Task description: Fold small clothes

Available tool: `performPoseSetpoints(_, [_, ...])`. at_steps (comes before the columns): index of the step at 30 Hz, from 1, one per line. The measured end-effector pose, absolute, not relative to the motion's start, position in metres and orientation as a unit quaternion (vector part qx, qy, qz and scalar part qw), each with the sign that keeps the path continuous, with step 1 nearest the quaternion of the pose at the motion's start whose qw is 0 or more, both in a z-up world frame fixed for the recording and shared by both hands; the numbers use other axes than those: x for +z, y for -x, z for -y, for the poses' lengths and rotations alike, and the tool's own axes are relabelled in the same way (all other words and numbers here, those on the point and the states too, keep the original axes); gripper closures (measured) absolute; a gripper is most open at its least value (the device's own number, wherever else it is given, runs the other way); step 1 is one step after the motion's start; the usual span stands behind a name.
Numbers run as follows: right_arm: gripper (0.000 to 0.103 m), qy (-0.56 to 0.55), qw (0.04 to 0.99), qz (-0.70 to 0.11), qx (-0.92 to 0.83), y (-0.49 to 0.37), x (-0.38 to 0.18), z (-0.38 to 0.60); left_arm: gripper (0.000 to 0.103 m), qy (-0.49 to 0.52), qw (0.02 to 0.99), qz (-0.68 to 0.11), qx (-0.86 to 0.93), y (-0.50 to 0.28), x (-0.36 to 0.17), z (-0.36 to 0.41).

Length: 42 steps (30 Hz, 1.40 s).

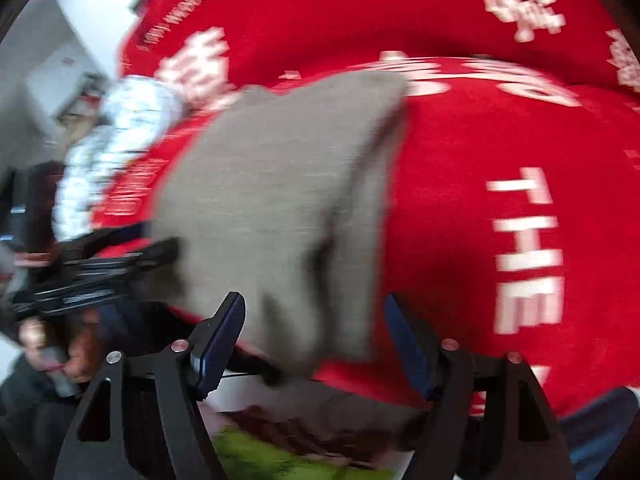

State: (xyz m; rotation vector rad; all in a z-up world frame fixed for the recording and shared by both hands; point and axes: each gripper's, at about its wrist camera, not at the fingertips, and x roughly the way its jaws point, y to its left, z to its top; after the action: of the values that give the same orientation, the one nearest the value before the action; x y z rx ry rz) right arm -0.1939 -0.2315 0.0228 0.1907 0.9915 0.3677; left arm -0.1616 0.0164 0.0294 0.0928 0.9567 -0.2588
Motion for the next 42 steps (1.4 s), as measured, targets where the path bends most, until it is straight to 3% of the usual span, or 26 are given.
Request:
performPoseSetpoints(14, [0.023, -0.009, 0.917, -0.390, 0.085, 0.221, 0.088, 0.204, 0.021, -0.062, 0.907, -0.413, -0.057, 0.190, 0.071, -0.012])
performPoseSetpoints(42, [0.023, 0.029, 0.923, -0.378, 0.065, 0.229, 0.101, 0.181, 0.021, -0.051, 0.925, -0.373, -0.042, 0.208, 0.090, -0.016])
